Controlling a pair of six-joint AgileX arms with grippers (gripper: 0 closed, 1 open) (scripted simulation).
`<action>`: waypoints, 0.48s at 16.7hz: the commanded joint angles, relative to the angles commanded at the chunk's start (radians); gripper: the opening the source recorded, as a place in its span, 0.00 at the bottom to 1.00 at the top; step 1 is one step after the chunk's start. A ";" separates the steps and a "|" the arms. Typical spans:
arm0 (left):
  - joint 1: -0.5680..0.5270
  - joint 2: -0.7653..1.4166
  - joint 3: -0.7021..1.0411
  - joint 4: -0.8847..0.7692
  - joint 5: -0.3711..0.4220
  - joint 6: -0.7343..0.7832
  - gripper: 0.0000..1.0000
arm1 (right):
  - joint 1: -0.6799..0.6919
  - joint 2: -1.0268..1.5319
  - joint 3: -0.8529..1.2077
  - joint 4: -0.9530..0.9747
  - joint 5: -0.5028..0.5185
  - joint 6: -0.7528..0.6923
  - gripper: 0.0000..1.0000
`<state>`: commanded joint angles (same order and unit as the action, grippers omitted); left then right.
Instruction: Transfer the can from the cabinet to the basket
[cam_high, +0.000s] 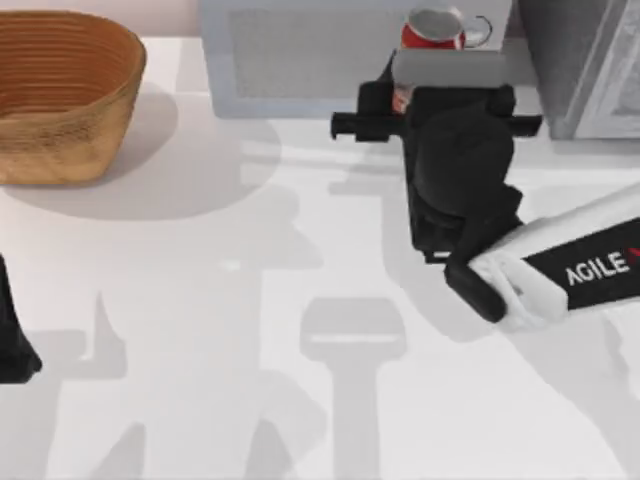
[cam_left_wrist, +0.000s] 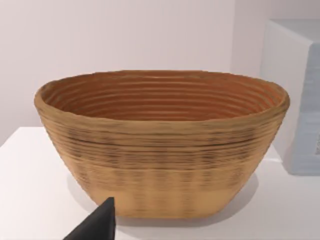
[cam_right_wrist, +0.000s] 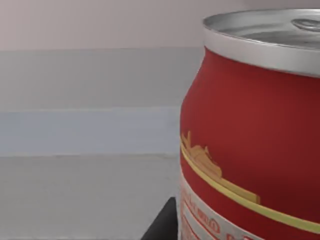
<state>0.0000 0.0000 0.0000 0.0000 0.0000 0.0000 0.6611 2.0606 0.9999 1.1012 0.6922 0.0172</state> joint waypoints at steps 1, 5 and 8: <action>0.000 0.000 0.000 0.000 0.000 0.000 1.00 | 0.026 0.078 0.033 0.036 0.024 0.000 0.00; 0.000 0.000 0.000 0.000 0.000 0.000 1.00 | 0.105 0.324 0.137 0.148 0.101 0.001 0.00; 0.000 0.000 0.000 0.000 0.000 0.000 1.00 | 0.134 0.414 0.174 0.189 0.129 0.002 0.00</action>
<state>0.0000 0.0000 0.0000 0.0000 0.0000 0.0000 0.7949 2.4742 1.1742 1.2899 0.8207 0.0189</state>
